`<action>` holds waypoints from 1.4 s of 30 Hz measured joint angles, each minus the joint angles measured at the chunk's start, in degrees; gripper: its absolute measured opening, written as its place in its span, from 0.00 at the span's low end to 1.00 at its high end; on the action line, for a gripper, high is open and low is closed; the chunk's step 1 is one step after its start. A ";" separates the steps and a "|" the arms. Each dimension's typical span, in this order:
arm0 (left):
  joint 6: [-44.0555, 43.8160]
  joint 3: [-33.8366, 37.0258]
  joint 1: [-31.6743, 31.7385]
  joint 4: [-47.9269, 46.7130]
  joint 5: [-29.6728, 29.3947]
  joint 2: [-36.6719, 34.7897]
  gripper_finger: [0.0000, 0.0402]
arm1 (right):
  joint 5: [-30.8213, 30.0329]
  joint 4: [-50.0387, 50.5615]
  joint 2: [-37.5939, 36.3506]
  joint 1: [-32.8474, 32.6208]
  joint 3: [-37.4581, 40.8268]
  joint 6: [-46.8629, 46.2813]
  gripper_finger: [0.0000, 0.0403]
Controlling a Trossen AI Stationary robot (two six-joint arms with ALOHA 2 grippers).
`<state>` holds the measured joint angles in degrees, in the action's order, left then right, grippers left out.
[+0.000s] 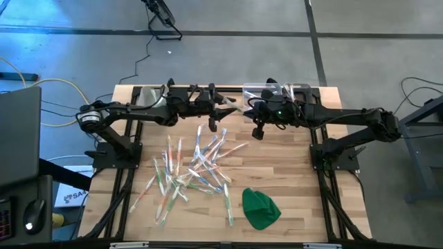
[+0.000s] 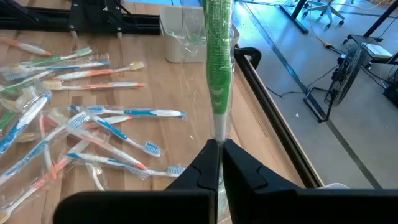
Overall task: Pick & Place Toothbrushes
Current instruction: Put the green toothbrush into the gray bin
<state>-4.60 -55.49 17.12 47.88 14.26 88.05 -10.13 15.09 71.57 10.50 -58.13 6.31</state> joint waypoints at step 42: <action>2.89 -0.03 1.55 -9.66 -3.74 -3.23 0.05 | -0.32 5.90 -11.27 -2.28 0.00 3.99 0.50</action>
<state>-1.72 -55.52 18.68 38.22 10.52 84.83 -10.45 20.99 60.30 8.22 -58.13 10.30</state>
